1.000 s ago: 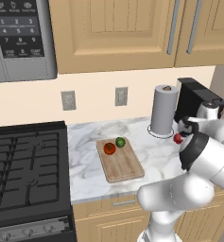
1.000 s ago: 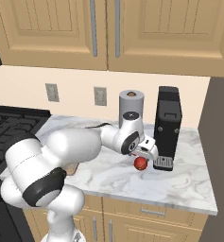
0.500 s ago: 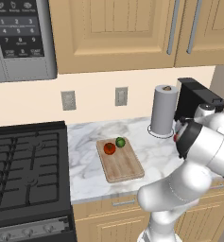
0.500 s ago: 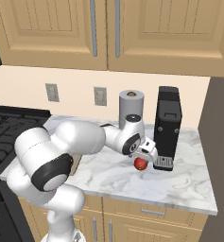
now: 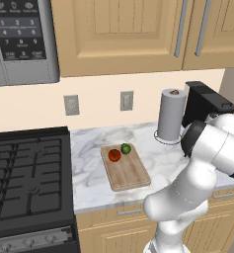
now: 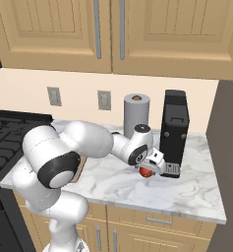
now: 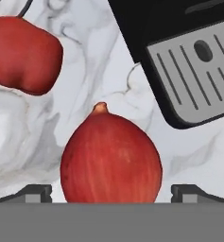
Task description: Place the avocado, onion, tomato, and bell pepper on the cutting board.
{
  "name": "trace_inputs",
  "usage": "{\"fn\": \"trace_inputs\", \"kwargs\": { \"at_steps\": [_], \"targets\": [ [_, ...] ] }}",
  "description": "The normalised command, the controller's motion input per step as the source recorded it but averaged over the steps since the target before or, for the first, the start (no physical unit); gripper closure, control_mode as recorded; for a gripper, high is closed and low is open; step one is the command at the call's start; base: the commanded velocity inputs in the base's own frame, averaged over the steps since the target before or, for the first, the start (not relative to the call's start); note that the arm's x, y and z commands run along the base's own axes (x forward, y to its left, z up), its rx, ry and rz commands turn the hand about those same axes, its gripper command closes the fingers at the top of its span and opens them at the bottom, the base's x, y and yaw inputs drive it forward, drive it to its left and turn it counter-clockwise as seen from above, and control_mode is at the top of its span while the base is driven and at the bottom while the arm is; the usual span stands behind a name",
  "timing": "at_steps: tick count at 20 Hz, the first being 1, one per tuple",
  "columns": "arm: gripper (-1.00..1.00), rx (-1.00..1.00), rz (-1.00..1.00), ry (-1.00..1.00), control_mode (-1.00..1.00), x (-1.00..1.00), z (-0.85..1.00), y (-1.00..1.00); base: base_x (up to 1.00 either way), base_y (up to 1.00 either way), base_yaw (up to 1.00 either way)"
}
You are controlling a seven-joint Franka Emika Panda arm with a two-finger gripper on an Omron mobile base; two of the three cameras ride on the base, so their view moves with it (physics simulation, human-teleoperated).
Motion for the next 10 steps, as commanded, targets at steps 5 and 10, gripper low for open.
{"fn": "trace_inputs", "kwargs": {
  "at_steps": [5,10],
  "targets": [
    [-1.00,0.00,0.00,0.01,-1.00,0.00,-0.23,0.00,0.00,0.00,0.00],
    [1.00,0.00,0.00,0.00,-1.00,0.00,-0.19,0.00,0.00,0.00,0.00]
  ]
}}
